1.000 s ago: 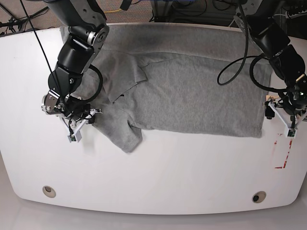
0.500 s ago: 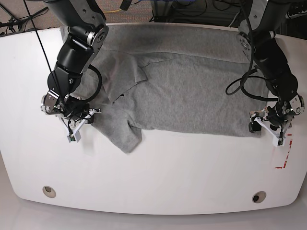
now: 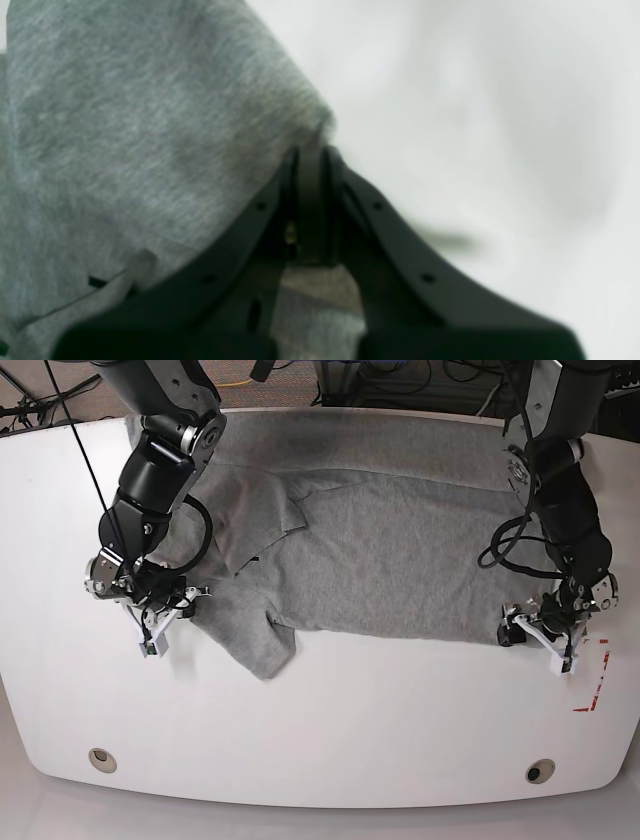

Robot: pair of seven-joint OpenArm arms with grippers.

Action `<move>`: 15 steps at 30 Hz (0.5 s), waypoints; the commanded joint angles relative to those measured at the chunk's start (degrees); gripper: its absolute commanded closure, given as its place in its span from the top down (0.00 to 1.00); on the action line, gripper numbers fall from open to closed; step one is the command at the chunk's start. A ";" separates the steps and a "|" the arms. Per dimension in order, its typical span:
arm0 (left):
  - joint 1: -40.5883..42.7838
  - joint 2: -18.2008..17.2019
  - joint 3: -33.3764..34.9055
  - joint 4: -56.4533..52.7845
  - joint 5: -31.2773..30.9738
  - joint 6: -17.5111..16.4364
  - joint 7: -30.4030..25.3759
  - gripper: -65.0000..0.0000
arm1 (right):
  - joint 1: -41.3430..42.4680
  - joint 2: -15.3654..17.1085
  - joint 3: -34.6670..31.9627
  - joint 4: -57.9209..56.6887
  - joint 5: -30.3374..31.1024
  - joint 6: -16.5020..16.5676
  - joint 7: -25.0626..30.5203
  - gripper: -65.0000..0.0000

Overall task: Fold the T-shirt properly
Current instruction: 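Move both grippers down to the shirt's hem corners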

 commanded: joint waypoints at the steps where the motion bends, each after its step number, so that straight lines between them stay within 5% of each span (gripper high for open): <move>1: -1.04 -0.50 1.99 0.14 -0.57 0.65 -1.84 0.80 | 1.35 0.62 -0.10 1.03 0.38 0.08 0.34 0.00; 15: 0.02 -0.85 1.99 8.84 -0.48 3.37 1.24 0.80 | 0.99 0.62 -0.10 4.90 0.03 0.08 0.17 0.00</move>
